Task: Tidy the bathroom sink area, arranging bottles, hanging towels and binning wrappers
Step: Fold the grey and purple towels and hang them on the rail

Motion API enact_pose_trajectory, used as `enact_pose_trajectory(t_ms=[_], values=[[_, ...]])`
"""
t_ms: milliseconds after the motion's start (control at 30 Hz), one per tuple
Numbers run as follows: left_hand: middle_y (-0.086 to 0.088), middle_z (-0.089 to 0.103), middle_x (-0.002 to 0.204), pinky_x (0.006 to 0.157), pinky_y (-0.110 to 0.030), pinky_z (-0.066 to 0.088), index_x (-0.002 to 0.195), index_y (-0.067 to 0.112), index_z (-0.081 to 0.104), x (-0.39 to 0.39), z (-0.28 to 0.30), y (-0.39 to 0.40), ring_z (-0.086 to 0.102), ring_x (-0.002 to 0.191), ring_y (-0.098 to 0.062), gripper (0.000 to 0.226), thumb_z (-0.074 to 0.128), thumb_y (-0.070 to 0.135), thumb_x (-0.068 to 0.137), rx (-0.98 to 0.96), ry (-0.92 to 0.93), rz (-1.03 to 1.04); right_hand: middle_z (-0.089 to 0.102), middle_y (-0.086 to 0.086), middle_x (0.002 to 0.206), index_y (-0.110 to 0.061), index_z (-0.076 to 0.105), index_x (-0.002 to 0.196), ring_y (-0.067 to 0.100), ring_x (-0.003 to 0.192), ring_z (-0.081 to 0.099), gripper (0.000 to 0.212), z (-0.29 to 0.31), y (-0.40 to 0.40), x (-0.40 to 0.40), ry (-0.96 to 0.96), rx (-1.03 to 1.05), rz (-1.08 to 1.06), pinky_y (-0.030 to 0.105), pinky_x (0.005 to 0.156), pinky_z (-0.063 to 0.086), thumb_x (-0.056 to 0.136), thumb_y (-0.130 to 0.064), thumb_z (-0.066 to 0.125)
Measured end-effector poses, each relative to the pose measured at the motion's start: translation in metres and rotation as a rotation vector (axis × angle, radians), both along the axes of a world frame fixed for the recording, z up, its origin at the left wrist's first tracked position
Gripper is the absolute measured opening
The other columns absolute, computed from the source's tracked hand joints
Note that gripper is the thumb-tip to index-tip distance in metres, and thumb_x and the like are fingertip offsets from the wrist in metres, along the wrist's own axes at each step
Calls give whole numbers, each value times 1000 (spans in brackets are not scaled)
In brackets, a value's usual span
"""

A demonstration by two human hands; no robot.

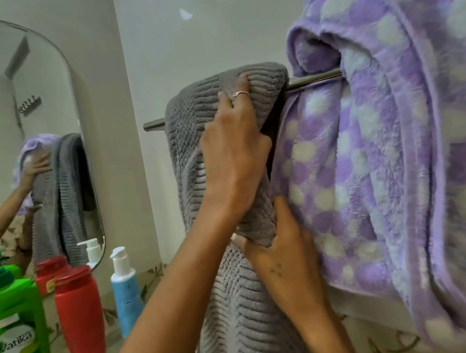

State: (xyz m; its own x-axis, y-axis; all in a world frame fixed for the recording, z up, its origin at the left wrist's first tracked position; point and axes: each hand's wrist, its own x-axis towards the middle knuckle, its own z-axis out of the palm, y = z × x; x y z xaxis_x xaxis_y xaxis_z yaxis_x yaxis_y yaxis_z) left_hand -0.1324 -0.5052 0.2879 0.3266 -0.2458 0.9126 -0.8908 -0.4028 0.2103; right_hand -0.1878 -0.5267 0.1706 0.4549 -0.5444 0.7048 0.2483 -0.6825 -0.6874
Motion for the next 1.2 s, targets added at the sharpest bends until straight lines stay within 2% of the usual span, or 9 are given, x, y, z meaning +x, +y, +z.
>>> enact_pose_trajectory(t_ms=[100, 233, 367, 567, 700, 800, 967, 1100, 1200], values=[[-17, 68, 104, 73, -43, 46, 138, 24, 40, 6, -3, 10, 61, 93, -40, 73, 52, 1, 70, -136, -20, -22, 68, -9, 102, -30, 61, 105, 10, 96, 63, 37, 1, -10, -13, 102, 3, 84, 32, 87, 51, 71, -16, 63], [-17, 71, 91, 72, -39, 47, 130, 28, 50, 5, -11, 16, 63, 86, -38, 69, 53, 3, 66, -212, 17, -100, 65, 0, 114, -24, 58, 120, 11, 106, 60, 51, 20, -19, -19, -74, 223, 200, 36, 101, 45, 80, 5, 44], [-15, 72, 84, 66, -26, 40, 123, 29, 57, 6, -35, 26, 65, 75, -32, 64, 54, 4, 64, -299, 33, -194, 66, -4, 115, -18, 59, 119, 7, 107, 60, 33, 59, -16, -16, -244, 279, 172, 28, 96, 44, 89, -29, 52], [-11, 74, 78, 63, -22, 37, 119, 28, 61, -1, -62, 45, 65, 65, -24, 60, 58, 1, 66, -329, 88, -293, 69, 7, 109, -7, 57, 117, 21, 100, 66, 66, 125, -9, 19, -261, 373, 230, 39, 93, 52, 65, -41, 78], [-9, 74, 87, 64, -21, 42, 122, 30, 57, -2, -65, 59, 67, 76, -23, 55, 62, 7, 72, -203, 146, -283, 68, 21, 103, 3, 58, 107, 38, 96, 65, 45, 124, -9, 36, -297, 366, 23, 51, 85, 53, 69, -15, 72], [10, 69, 103, 83, -21, 53, 123, 35, 55, 3, -76, 80, 66, 95, -7, 48, 66, 18, 80, -4, 352, -559, 70, 13, 104, -1, 61, 111, 28, 96, 67, 40, 111, -16, 31, -314, 260, -56, 41, 86, 54, 72, -5, 69], [29, 55, 106, 78, -3, 42, 118, 42, 52, 8, -51, 104, 54, 96, 19, 37, 61, 42, 82, -100, 415, -771, 69, 9, 110, -10, 59, 117, 24, 101, 64, 43, 94, -5, 20, -238, 120, -222, 32, 86, 51, 75, -16, 67], [-3, 28, 151, 106, -31, 32, 145, 25, 19, 2, -15, 72, 32, 136, -18, 91, 68, 49, 73, 41, 330, -573, 70, 9, 103, -19, 56, 121, 24, 94, 64, 38, 39, 26, 13, -186, -28, -391, 21, 69, 41, 85, -28, 51], [-18, 35, 145, 99, -39, 37, 144, 18, 8, 0, -18, 46, 43, 126, -39, 102, 70, 48, 70, -33, 488, -487, 71, 2, 98, -20, 59, 122, 9, 84, 60, 40, -9, 48, 4, -189, -147, -406, 7, 64, 37, 82, -20, 57]])
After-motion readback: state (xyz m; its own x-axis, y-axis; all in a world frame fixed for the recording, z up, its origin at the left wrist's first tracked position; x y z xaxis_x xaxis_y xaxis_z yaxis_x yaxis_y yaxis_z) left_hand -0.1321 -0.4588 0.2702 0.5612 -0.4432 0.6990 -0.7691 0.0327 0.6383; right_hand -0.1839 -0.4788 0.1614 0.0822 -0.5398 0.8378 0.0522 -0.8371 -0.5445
